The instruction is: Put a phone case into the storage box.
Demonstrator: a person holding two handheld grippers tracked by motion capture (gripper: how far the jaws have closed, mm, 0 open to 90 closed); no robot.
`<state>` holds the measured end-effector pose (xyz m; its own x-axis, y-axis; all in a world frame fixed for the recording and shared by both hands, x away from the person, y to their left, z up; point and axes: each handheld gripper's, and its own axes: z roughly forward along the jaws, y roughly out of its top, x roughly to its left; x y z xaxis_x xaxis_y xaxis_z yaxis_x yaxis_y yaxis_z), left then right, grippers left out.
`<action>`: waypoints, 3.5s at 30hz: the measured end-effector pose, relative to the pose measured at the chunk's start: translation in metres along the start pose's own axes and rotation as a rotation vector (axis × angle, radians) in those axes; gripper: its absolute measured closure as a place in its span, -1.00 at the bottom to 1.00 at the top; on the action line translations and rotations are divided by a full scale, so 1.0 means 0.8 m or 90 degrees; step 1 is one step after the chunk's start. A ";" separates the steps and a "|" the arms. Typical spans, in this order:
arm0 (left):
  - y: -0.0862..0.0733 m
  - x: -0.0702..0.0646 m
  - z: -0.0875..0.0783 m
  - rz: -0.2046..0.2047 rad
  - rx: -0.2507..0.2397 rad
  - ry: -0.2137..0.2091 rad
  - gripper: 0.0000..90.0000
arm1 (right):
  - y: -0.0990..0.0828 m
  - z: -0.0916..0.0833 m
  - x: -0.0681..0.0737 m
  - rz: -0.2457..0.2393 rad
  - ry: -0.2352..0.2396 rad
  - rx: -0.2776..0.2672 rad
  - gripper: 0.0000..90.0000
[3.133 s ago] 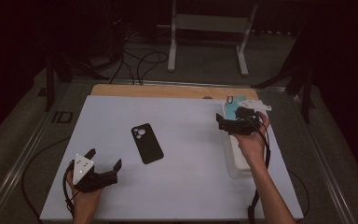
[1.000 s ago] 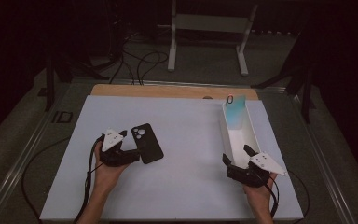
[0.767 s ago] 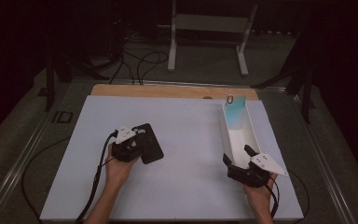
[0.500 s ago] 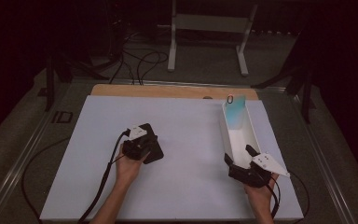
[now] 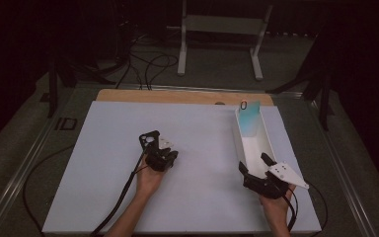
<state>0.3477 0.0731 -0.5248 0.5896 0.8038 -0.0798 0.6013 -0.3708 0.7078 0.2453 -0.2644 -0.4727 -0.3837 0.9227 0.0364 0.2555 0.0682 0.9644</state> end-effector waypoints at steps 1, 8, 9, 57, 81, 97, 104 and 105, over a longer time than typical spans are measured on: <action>-0.002 0.000 -0.001 -0.001 -0.002 -0.003 1.00 | 0.000 0.000 0.000 -0.001 0.000 0.000 -0.70; -0.025 0.011 -0.029 -0.019 0.011 0.032 1.00 | 0.000 -0.002 -0.002 -0.003 -0.003 0.001 -0.70; -0.030 0.016 -0.035 -0.019 0.010 0.043 1.00 | 0.001 -0.001 -0.003 -0.002 -0.002 0.003 -0.70; -0.137 0.098 -0.216 -0.046 -0.297 0.108 -1.00 | 0.002 -0.006 0.002 -0.054 0.076 -0.002 -0.71; -0.067 0.128 -0.211 -0.034 -0.222 0.058 -1.00 | 0.006 0.000 0.007 -0.040 0.107 0.028 -0.80; -0.021 0.149 -0.124 0.031 -0.024 0.019 -1.00 | 0.004 0.003 0.006 -0.042 0.126 0.043 -0.80; -0.014 0.153 -0.094 0.039 0.029 0.015 -0.95 | 0.003 0.005 0.007 -0.046 0.133 0.047 -0.80; -0.014 0.153 -0.089 0.037 0.037 0.012 -0.95 | 0.003 0.005 0.007 -0.046 0.134 0.048 -0.80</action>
<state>0.3747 0.2087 -0.4926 0.6140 0.7889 -0.0266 0.5971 -0.4421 0.6693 0.2474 -0.2578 -0.4710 -0.5788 0.8150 0.0289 0.2827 0.1673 0.9445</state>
